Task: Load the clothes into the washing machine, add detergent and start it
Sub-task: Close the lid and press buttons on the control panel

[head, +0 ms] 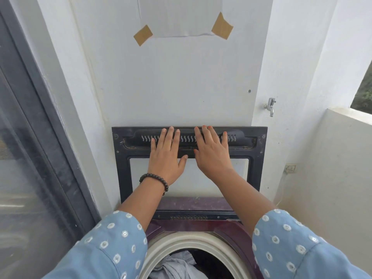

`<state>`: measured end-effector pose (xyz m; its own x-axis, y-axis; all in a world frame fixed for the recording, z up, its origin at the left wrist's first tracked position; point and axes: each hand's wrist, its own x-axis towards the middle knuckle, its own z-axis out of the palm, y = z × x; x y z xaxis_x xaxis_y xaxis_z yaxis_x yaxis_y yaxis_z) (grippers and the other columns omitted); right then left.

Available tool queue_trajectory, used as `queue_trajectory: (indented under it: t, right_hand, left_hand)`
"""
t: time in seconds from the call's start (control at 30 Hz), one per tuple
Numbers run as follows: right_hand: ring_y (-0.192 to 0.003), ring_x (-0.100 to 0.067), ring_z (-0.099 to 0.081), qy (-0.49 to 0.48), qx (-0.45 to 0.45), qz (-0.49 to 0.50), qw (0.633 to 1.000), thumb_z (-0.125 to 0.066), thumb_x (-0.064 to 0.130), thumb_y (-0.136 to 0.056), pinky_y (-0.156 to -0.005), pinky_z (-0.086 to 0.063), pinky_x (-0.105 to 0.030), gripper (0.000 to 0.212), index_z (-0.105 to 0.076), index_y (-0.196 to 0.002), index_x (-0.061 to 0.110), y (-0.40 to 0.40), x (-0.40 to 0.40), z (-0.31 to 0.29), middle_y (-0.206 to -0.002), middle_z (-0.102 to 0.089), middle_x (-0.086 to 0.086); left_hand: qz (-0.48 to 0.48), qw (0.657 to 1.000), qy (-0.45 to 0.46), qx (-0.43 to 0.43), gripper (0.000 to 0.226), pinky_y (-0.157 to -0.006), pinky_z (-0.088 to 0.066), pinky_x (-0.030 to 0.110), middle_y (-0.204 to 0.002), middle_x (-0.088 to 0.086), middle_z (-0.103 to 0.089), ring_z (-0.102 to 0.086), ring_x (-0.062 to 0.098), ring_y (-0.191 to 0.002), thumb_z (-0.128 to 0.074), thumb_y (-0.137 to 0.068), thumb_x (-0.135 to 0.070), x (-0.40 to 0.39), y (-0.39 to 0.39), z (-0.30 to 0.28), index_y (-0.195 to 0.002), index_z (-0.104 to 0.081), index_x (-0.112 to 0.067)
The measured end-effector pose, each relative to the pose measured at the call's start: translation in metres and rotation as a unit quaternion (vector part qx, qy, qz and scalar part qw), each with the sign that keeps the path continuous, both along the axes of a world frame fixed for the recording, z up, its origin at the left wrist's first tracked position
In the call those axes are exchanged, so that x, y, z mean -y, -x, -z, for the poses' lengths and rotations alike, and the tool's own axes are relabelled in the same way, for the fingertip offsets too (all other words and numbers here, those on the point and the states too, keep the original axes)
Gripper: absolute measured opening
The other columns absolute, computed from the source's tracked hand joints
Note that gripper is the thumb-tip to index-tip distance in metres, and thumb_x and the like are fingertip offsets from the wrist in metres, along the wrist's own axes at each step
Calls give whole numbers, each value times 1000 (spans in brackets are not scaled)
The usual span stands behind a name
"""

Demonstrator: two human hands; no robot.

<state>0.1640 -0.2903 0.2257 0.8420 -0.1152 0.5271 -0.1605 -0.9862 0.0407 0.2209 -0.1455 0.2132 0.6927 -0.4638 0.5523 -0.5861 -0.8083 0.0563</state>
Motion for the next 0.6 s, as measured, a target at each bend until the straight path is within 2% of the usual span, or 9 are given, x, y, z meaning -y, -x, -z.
queue_trajectory:
  t: [0.23,0.4,0.6]
  right_hand:
    - [-150,-27,-10,3,22,-4,1000,-40,31,-101,-117,-9,-59,64,-11,-155,13,22,-10,2,-161,-18,-10]
    - [-144,-30,-31,18,58,16,998,-61,28,-90,-113,-25,-62,68,-33,-149,11,35,-18,8,-152,-39,-13]
    - [-142,-30,-36,31,96,17,995,-66,25,-85,-111,-28,-62,70,-38,-147,10,52,-25,15,-149,-43,-13]
  left_hand:
    - [3,1000,6,17,76,-122,-6,51,-165,6,-5,0,25,-152,-45,-97,-46,-10,19,6,-156,-8,-15]
    - [-1,999,10,30,79,-121,-10,52,-164,7,-6,-1,26,-152,-48,-96,-47,-17,31,13,-156,-8,-15]
    - [3,998,18,54,78,-119,-14,53,-163,10,-14,-9,29,-151,-52,-94,-47,-25,48,19,-155,-16,-13]
